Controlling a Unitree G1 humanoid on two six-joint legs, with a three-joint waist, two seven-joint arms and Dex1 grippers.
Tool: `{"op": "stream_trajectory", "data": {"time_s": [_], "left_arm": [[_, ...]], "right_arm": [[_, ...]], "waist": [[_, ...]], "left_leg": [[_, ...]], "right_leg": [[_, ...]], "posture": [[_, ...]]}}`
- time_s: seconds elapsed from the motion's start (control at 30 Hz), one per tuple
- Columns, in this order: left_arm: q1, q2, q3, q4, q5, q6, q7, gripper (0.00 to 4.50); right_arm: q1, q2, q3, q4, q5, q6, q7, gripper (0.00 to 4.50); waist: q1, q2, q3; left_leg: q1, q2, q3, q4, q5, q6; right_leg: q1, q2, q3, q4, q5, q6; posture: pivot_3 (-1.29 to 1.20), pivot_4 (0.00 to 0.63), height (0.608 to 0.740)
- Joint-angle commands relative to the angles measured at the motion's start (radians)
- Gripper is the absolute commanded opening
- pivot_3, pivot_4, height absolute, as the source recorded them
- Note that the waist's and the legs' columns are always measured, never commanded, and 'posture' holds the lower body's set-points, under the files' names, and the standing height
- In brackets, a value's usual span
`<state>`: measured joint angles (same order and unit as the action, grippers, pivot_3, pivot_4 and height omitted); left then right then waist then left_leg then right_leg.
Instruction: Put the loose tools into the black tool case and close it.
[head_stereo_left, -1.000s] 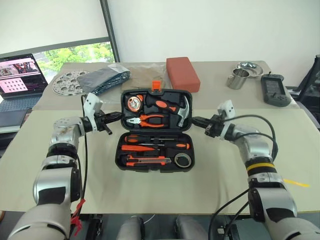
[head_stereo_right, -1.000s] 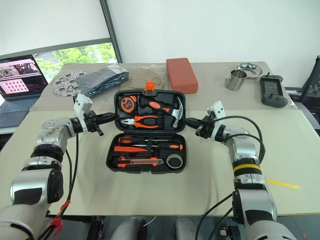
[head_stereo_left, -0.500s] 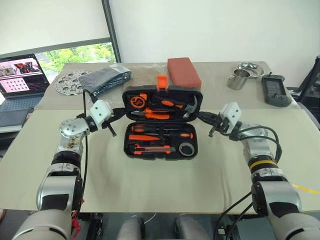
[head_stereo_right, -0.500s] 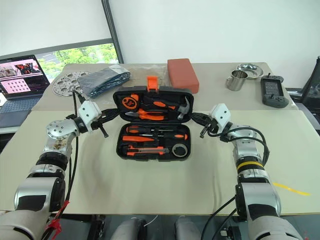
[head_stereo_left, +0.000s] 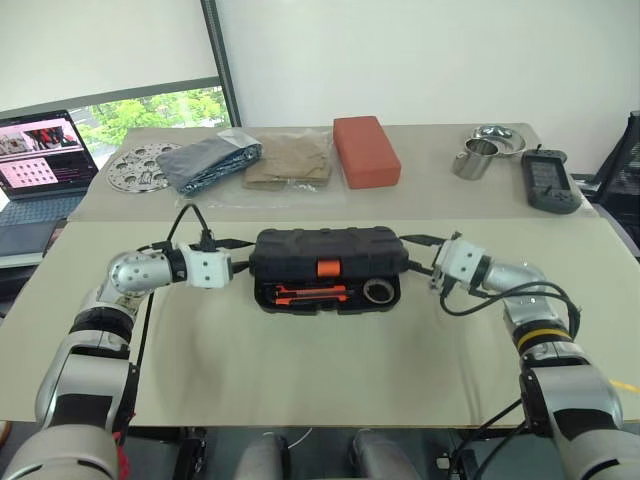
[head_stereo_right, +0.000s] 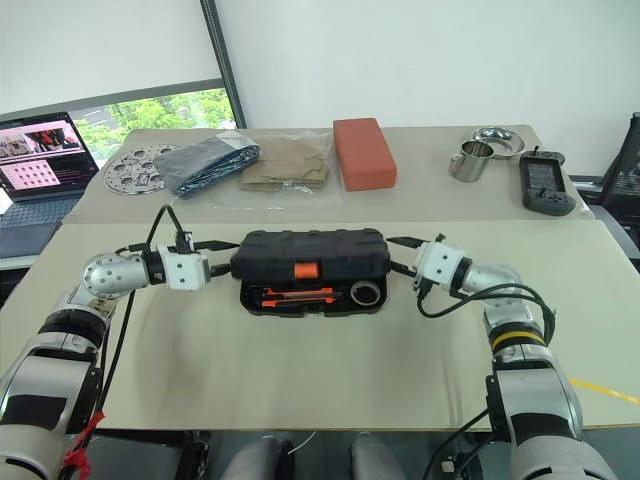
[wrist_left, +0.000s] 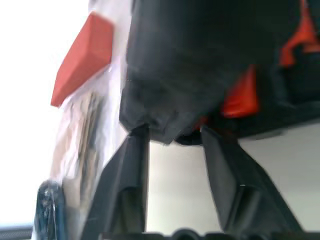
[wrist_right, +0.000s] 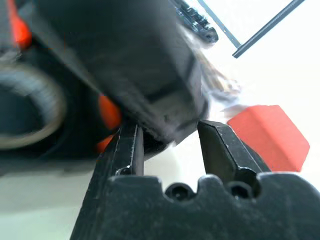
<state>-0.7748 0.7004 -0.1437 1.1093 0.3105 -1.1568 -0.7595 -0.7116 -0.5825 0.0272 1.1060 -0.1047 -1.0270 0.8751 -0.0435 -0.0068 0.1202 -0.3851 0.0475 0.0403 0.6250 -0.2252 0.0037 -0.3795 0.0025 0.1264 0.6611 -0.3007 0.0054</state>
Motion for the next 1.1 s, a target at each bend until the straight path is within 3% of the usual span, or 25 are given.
{"op": "stream_trajectory", "data": {"time_s": [0.03, 0.13, 0.27, 0.43, 0.6, 0.7, 0.8, 0.93, 1.1], "left_arm": [[-0.006, 0.070, 0.012, 0.032, 0.017, -0.060, 0.100, 3.32], [0.007, 0.103, -0.008, 0.049, 0.043, -0.115, 0.148, 4.34], [0.014, 0.102, -0.011, 0.072, 0.016, -0.132, 0.155, 4.43], [-0.023, -0.013, 0.098, 0.056, -0.298, 0.096, -0.135, 4.43], [-0.086, -0.104, 0.188, -0.089, -0.561, 0.431, -0.438, 4.43], [-0.113, -0.139, 0.198, -0.207, -0.650, 0.665, -0.545, 4.43], [-0.122, -0.172, 0.177, -0.313, -0.689, 0.858, -0.606, 4.43], [-0.125, -0.218, 0.136, -0.366, -0.674, 0.993, -0.649, 4.43], [-0.131, -0.276, 0.081, -0.343, -0.621, 1.037, -0.692, 4.43]], "right_arm": [[0.010, -0.083, -0.029, 0.011, 0.008, -0.062, -0.056, 1.88], [0.033, -0.116, -0.021, 0.028, 0.004, -0.075, -0.076, 1.88], [0.052, -0.140, -0.022, 0.040, 0.012, -0.071, -0.092, 1.88], [0.114, -0.105, -0.074, -0.087, 0.211, 0.107, 0.072, 1.88], [0.348, -0.123, -0.068, -0.694, 0.514, 0.653, 0.186, 1.88], [0.493, -0.165, -0.051, -1.101, 0.683, 1.004, 0.121, 1.88], [0.590, -0.186, -0.025, -1.400, 0.788, 1.236, 0.037, 1.88], [0.622, -0.164, 0.047, -1.565, 0.765, 1.412, -0.072, 1.88], [0.613, -0.083, 0.123, -1.633, 0.718, 1.575, -0.229, 1.88]], "waist": [[-0.001, 0.000, 0.000], [-0.006, -0.002, 0.001], [-0.013, -0.002, 0.001], [-0.018, -0.002, 0.001], [-0.011, -0.002, 0.001], [-0.004, 0.000, 0.001], [-0.002, 0.001, 0.001], [-0.001, 0.000, 0.001], [0.000, -0.001, 0.002]], "left_leg": [[0.000, 0.000, 0.001, 0.000, 0.000, 0.000], [0.008, 0.000, 0.002, -0.001, 0.000, 0.000], [0.017, 0.000, 0.008, -0.003, -0.001, 0.001], [0.017, 0.001, 0.017, -0.002, 0.000, 0.001], [0.015, 0.002, 0.018, 0.000, 0.000, 0.000], [0.012, 0.002, 0.015, -0.001, 0.000, 0.000], [0.007, 0.001, 0.013, 0.000, -0.001, 0.000], [0.009, -0.001, 0.011, 0.003, -0.001, 0.000], [0.008, -0.001, 0.010, 0.005, 0.000, 0.000]], "right_leg": [[0.000, -0.001, 0.000, -0.001, 0.000, 0.000], [0.009, -0.002, 0.000, -0.006, 0.000, 0.000], [0.019, -0.004, -0.001, -0.014, 0.000, 0.000], [0.021, -0.008, -0.004, -0.013, -0.002, 0.003], [0.022, -0.008, -0.006, -0.013, -0.002, 0.004], [0.022, -0.006, -0.009, -0.012, -0.002, 0.004], [0.022, -0.006, -0.009, -0.013, -0.003, 0.004], [0.022, -0.003, -0.009, -0.016, -0.005, 0.008], [0.020, -0.001, -0.006, -0.016, -0.006, 0.010]], "posture": [[0.00, 0.150, 0.740], [0.00, 0.150, 0.740], [0.00, 0.150, 0.740], [0.00, 0.150, 0.740], [0.00, 0.150, 0.740], [0.00, 0.150, 0.740], [0.00, 0.150, 0.740], [0.00, 0.150, 0.740], [0.00, 0.150, 0.740]]}}
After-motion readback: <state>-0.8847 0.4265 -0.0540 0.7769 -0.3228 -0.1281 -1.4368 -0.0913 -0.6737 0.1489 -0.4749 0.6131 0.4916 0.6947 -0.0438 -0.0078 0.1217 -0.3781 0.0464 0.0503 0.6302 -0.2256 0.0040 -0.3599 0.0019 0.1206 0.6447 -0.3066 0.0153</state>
